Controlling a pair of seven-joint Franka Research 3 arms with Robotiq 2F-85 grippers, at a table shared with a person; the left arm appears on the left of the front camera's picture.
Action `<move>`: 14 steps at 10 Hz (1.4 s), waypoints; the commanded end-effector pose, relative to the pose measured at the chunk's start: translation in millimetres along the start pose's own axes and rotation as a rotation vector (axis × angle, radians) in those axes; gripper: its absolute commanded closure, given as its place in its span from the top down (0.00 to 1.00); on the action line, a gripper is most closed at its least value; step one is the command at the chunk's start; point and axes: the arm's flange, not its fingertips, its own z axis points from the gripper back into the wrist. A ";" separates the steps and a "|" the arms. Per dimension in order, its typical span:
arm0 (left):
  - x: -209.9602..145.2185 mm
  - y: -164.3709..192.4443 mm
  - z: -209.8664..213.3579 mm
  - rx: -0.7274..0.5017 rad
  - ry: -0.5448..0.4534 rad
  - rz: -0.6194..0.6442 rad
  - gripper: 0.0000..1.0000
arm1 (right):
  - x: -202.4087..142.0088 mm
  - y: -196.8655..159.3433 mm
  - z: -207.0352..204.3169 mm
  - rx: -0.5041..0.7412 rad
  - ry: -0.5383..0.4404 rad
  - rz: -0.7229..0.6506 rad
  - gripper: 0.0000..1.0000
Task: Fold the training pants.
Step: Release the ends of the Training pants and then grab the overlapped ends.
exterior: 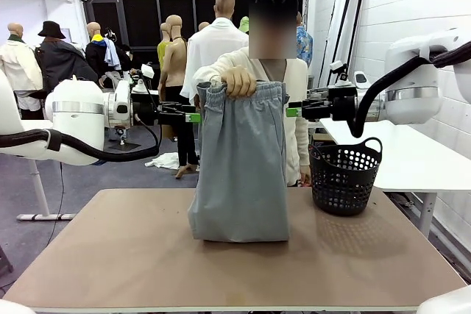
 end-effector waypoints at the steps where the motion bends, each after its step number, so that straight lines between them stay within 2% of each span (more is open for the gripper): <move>1: -2.2 -1.9 4.2 0.021 -0.043 -0.028 1.00 | -9.8 9.1 -7.4 -0.020 -0.015 0.019 1.00; 14: -10.3 3.4 -20.3 -0.058 -0.044 -0.016 1.00 | -16.3 14.0 -12.5 0.063 -0.037 -0.024 1.00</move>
